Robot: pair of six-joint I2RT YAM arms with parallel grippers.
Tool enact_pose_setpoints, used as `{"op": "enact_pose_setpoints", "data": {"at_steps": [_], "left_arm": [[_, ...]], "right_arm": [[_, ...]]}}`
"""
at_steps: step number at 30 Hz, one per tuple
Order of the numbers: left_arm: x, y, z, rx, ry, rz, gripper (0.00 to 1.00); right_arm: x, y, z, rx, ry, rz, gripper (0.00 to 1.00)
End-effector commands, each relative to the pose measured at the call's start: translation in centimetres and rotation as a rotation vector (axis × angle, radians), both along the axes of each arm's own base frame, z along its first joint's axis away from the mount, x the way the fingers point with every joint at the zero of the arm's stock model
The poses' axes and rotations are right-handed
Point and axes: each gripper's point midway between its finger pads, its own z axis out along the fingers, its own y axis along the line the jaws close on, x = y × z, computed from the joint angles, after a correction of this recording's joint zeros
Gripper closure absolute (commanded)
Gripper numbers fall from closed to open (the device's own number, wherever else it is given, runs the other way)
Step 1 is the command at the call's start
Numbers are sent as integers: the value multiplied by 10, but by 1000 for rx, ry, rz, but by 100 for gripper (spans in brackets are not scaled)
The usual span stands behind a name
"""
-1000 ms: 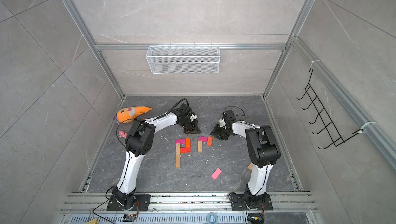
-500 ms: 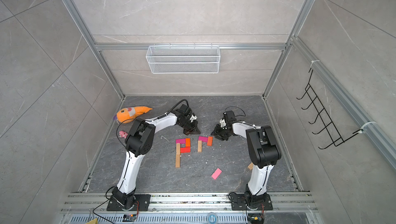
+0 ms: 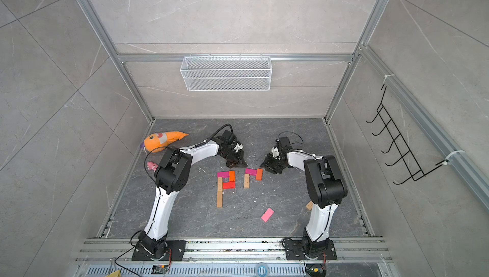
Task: Assemble the letter p with building blocks
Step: Adjust the building block at the center of the board.
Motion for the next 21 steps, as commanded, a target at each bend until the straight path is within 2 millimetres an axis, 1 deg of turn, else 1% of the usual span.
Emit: {"op": "enact_pose_setpoints", "data": {"at_steps": [1,15,21], "left_arm": [[-7,-2,5,-18,-3,-28,100],[-8,1,3,-5,-5,-15,100],[1,1,8,-10,-10,12,100]], "right_arm": [[-9,-6,-6,-19,20,5,63],[-9,-5,-10,-15,33,5,63],[-6,-3,-7,-9,26,9,63]]}}
